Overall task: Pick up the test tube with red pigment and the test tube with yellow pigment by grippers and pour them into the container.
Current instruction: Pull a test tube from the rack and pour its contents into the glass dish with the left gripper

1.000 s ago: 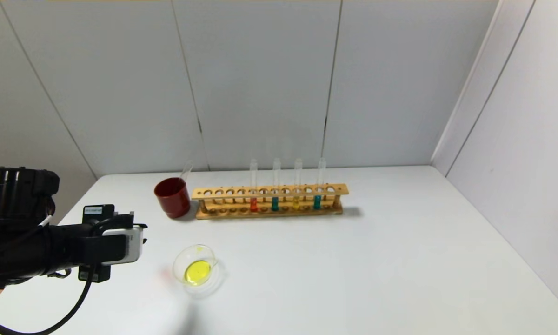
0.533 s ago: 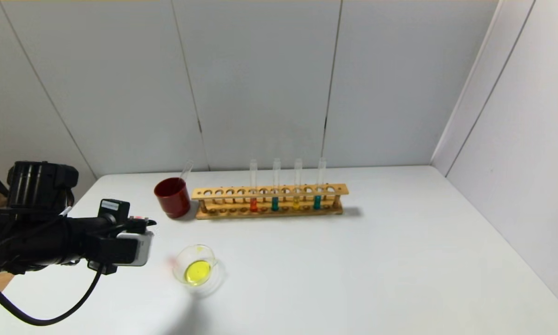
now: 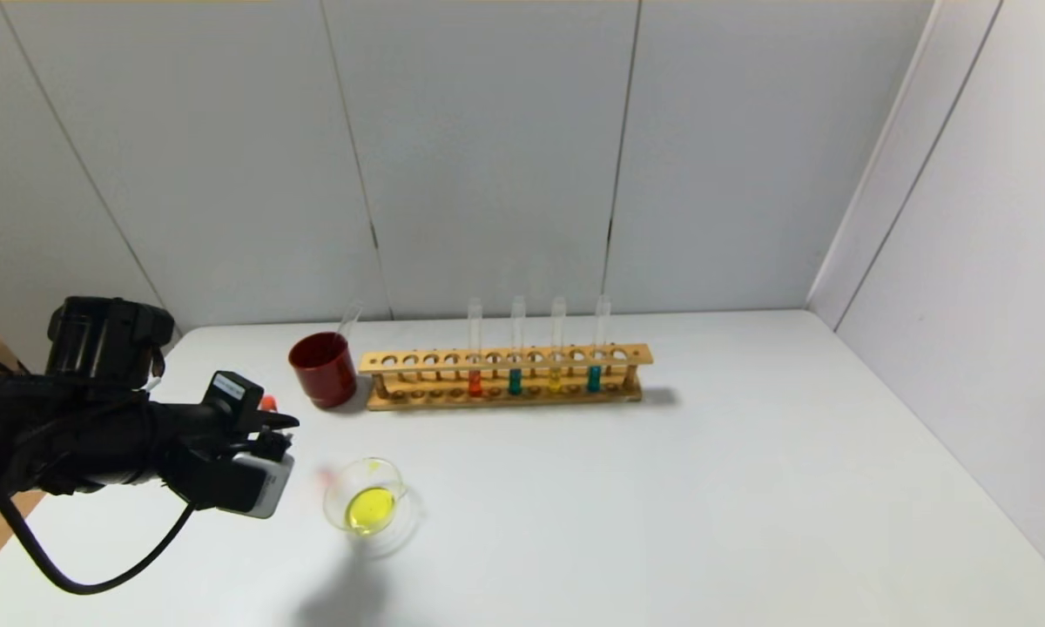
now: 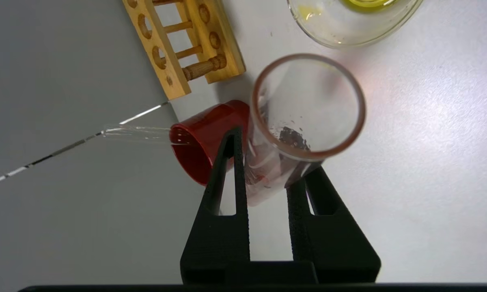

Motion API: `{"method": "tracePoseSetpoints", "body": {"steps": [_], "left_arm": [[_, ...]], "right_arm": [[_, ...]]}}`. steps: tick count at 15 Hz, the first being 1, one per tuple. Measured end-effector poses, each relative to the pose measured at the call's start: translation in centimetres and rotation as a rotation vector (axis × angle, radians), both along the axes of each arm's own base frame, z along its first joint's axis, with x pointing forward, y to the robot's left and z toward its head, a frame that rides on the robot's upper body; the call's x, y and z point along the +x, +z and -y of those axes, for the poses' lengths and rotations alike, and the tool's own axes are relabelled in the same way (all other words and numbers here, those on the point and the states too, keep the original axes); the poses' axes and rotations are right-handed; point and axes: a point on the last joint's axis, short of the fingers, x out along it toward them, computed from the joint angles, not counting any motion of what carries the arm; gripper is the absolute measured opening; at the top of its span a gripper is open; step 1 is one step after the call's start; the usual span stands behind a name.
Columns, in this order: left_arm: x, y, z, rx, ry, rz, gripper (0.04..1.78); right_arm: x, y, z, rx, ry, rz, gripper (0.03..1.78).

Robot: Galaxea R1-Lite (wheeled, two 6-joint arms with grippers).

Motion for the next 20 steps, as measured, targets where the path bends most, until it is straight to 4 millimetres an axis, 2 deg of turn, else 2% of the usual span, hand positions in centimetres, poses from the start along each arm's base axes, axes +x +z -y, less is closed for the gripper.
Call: {"method": "tracePoseSetpoints", "body": {"steps": [6,16,20], "left_arm": [[2.4,0.4,0.4,0.076,-0.012,0.024,0.32],[3.6,0.7,2.7,0.245,-0.066,0.009,0.32],[4.5,0.5,3.0,0.311,-0.077,0.019,0.32]], "right_arm": [[0.0,0.0,0.0,0.0,0.0,0.0,1.75],[0.0,0.0,0.0,0.0,0.0,0.0,1.75],[0.0,0.0,0.0,0.0,0.0,0.0,1.75]]}}
